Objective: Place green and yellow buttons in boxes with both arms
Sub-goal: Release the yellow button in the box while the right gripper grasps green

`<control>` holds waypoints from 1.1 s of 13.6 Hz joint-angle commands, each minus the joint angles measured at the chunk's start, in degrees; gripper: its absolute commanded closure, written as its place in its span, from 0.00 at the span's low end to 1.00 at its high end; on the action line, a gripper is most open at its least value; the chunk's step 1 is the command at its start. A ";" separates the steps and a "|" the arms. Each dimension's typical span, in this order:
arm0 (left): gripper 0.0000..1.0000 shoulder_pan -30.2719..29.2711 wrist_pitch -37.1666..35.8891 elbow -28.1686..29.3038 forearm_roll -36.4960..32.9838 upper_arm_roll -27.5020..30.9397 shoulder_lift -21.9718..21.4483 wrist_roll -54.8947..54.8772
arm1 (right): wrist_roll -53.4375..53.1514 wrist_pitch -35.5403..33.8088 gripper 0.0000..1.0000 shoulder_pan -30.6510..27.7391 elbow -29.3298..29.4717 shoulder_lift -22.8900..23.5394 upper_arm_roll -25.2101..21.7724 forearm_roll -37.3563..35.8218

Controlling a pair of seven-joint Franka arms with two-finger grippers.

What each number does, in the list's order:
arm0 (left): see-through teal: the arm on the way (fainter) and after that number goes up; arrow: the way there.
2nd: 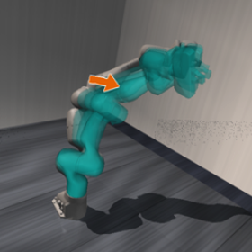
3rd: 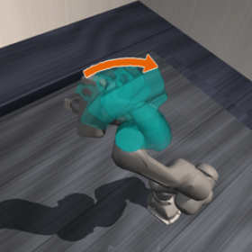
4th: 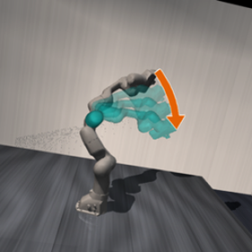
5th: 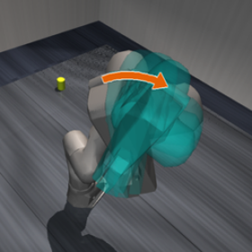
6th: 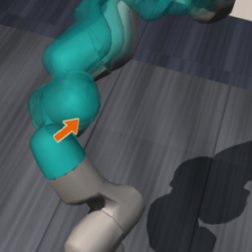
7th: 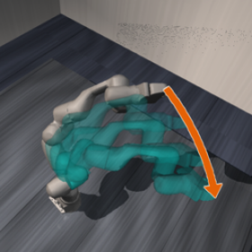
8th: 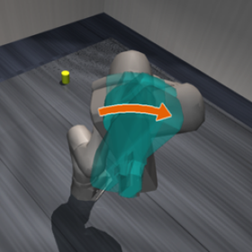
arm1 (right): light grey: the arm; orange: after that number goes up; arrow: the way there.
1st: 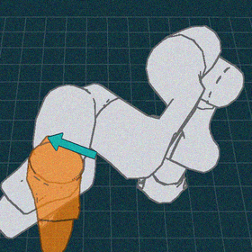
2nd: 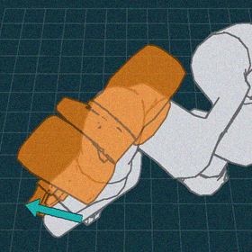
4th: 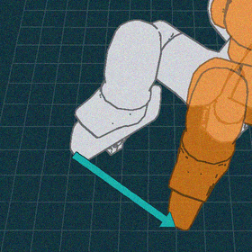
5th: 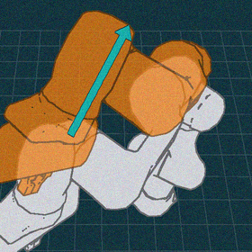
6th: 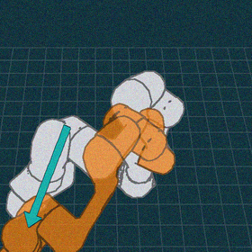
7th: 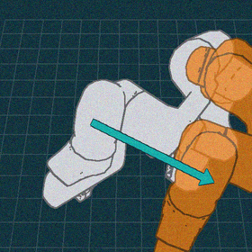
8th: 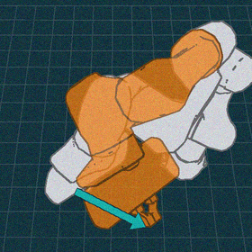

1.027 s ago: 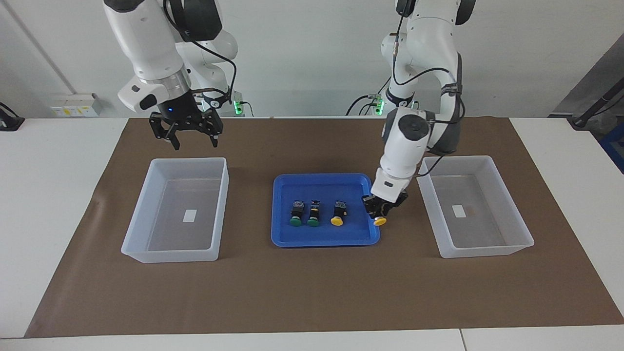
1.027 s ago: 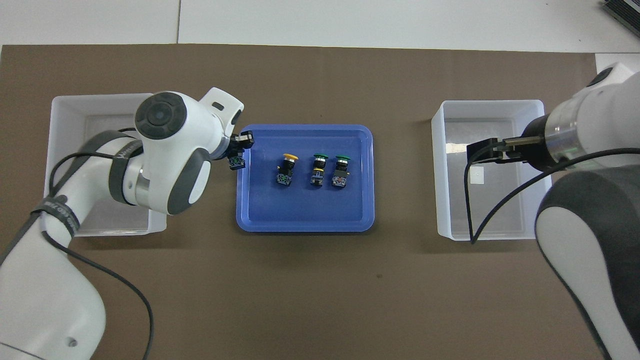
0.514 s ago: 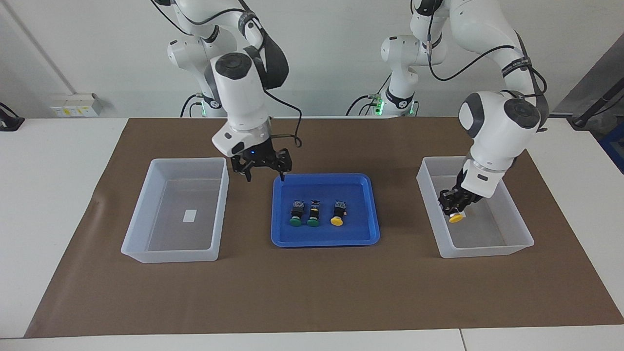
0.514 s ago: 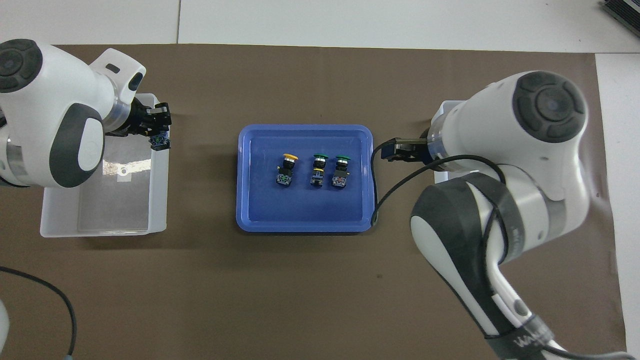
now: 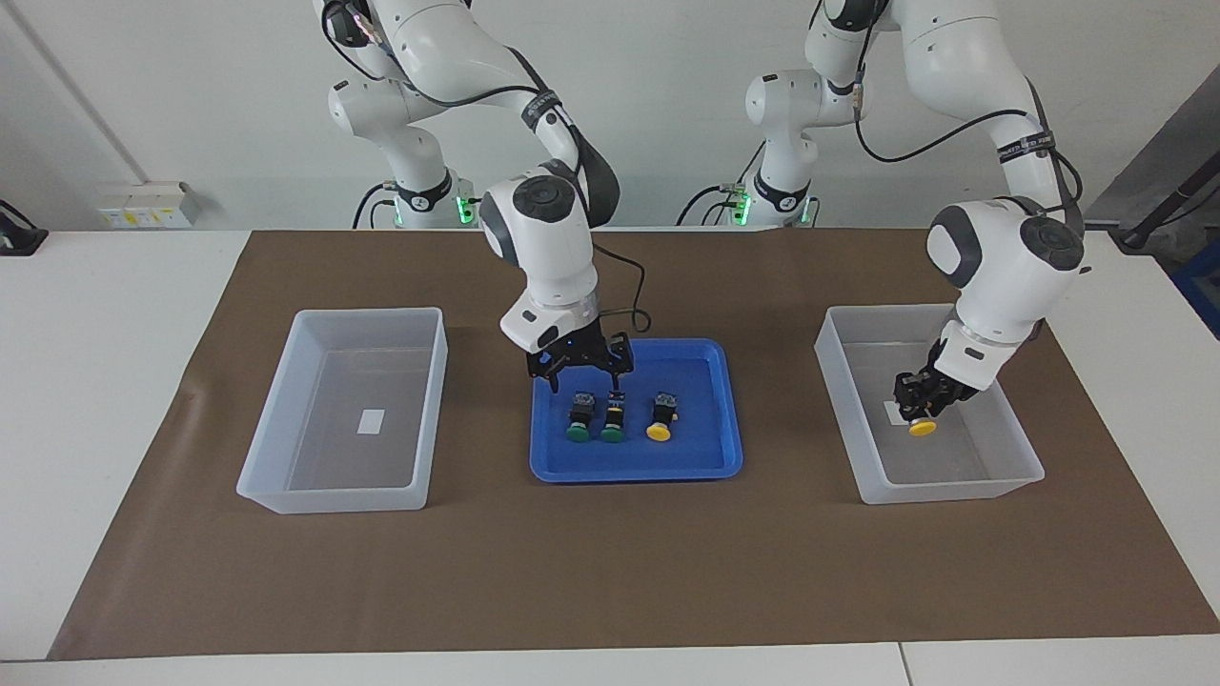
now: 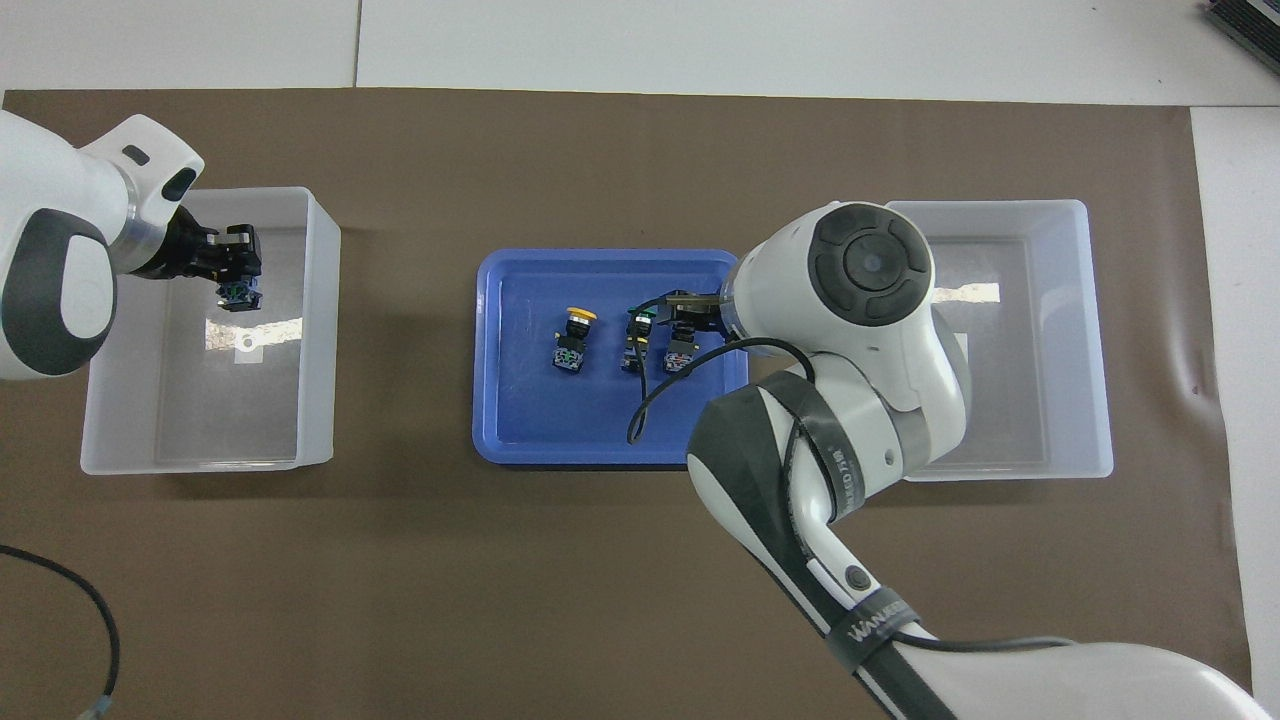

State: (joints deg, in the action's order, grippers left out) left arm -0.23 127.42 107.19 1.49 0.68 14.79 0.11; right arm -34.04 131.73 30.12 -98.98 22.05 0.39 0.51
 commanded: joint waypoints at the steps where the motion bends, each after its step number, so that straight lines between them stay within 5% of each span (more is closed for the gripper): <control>1: 0.13 0.58 -2.78 -0.31 -0.18 0.19 -1.96 -0.54 | -7.42 1.77 0.00 2.31 1.07 3.08 -0.12 -6.46; 4: 0.03 0.93 -7.70 -5.05 -0.26 0.19 -1.34 -0.46 | -8.85 3.45 0.00 2.76 1.15 4.67 -0.12 -7.63; 8: 0.04 5.05 -12.54 -10.50 0.00 -0.33 -0.37 2.78 | -9.99 4.41 0.19 4.07 1.15 5.63 -0.12 -7.54; 15: 0.09 17.53 -4.13 -7.28 0.00 -0.51 -0.20 23.60 | -10.61 6.00 0.28 4.69 0.98 7.04 -0.12 -7.63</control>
State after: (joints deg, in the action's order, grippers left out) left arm 14.47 119.56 98.04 1.54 -0.66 14.29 19.73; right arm -42.39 136.21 34.26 -98.81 27.50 0.34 -5.77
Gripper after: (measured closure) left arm 0.066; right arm 0.225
